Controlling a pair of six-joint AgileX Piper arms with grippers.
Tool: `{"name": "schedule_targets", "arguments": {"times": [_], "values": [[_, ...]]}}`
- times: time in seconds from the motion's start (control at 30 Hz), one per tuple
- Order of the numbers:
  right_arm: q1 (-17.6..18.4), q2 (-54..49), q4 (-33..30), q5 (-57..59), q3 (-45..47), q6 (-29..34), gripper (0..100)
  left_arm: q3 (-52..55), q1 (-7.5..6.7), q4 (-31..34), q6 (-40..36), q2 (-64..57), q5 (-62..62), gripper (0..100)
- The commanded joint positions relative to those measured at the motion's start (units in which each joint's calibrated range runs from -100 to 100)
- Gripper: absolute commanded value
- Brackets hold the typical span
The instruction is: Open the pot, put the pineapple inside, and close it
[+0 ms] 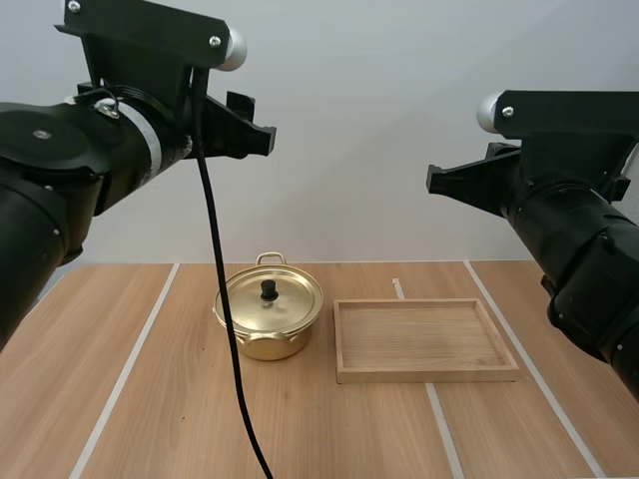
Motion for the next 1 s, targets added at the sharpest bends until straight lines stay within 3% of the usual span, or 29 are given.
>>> {"name": "schedule_targets", "arguments": {"times": [0.0,0.1,0.13,0.2,0.33,0.63,0.97], "values": [[-0.2,-0.4,0.1,0.5,0.0,-0.4,0,0.2,0.0,-0.3,-0.3,-3.5,-1.1,100],[-0.2,-0.4,0.1,0.5,0.0,-0.4,0,0.2,0.0,2.2,-0.9,-6.1,-1.1,100],[-0.2,-0.4,0.1,0.5,0.0,-0.4,0,0.2,0.0,3.4,-2.1,-6.9,-1.1,94],[-0.2,-0.4,0.1,0.5,0.0,-0.4,0,0.2,0.0,7.1,-5.7,-8.3,0.1,67],[-0.2,-0.6,0.1,1.1,0.0,1.0,0,0.2,0.0,13.2,-12.8,-11.3,4.1,0],[-0.2,-5.0,0.1,6.6,0.0,4.3,0,0.7,0.0,25.8,-30.1,-16.2,7.6,0],[-0.2,-6.8,0.1,5.7,0.7,6.1,0,13.3,0.0,26.3,-32.4,-24.1,6.3,0]]}}
